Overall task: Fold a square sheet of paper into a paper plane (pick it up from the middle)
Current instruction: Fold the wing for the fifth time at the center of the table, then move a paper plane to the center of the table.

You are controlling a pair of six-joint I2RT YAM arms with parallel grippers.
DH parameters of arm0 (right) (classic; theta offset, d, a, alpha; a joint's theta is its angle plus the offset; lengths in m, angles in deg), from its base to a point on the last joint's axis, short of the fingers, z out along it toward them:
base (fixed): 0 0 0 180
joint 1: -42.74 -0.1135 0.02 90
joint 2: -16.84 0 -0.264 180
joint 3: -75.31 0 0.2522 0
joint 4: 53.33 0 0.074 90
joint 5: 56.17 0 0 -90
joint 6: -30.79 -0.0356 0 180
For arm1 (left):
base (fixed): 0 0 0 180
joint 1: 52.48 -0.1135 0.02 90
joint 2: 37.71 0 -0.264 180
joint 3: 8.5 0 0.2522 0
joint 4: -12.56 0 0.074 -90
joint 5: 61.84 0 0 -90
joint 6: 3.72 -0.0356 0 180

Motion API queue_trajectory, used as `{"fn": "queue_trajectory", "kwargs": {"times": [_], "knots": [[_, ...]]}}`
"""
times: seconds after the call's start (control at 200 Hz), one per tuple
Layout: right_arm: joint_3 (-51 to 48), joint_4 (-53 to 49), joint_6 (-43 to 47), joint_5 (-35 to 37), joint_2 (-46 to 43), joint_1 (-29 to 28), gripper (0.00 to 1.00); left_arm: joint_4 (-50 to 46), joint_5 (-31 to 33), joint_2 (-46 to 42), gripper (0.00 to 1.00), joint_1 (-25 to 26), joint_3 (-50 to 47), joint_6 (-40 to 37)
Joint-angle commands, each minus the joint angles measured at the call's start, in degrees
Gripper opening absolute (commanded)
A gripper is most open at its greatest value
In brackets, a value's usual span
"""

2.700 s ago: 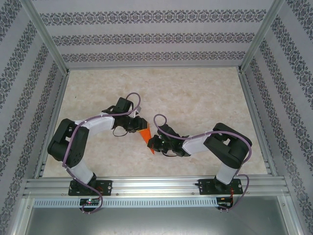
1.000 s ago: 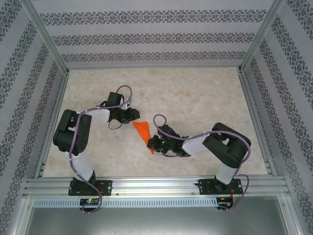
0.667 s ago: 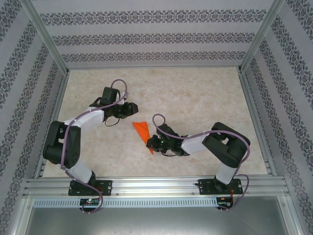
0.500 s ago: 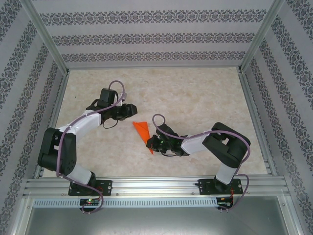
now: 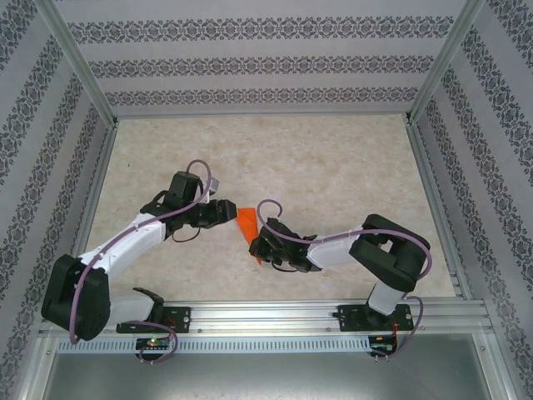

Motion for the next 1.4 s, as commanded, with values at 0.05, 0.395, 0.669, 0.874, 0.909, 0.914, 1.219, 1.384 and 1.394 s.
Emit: {"fn": "queue_trajectory", "kwargs": {"times": [0.05, 0.395, 0.669, 0.874, 0.909, 0.914, 1.219, 1.384, 1.394], "knots": [[-3.4, -7.5, -0.7, 1.7, 0.7, -2.3, 0.02, -0.6, 1.4, -1.8, 0.52, 0.6, -0.7, 1.1], [1.9, -11.7, -1.1, 5.0, 0.8, -5.4, 0.03, 1.4, 4.0, 0.6, 0.64, 2.8, -2.5, 5.1], [0.0, -5.4, 3.7, 10.2, -9.0, -7.3, 0.2, -5.1, 12.8, 1.8, 0.71, 6.1, -2.1, 6.0], [-5.8, -6.6, 5.9, 17.7, -20.0, -7.2, 0.33, -8.7, 15.9, 5.2, 0.75, 7.8, 1.4, 6.3], [-6.8, -8.4, 5.7, 19.2, -21.8, -7.1, 0.36, -9.7, 16.8, 5.9, 0.75, 8.7, 2.6, 6.2], [-6.9, -8.6, 5.7, 19.3, -22.0, -7.0, 0.36, -9.9, 16.9, 6.1, 0.75, 8.8, 2.9, 6.2], [-15.8, -9.5, 3.5, 19.0, -31.1, -1.5, 0.42, -24.0, 31.1, 16.9, 0.78, 16.4, 15.5, 7.0], [-15.8, -9.9, 4.6, 18.5, -32.2, -1.3, 0.46, -24.9, 31.9, 19.8, 0.78, 17.3, 17.4, 7.5], [-15.7, -9.9, 4.8, 18.4, -32.1, -1.3, 0.46, -24.7, 31.6, 19.9, 0.77, 17.3, 17.4, 7.5]]}}
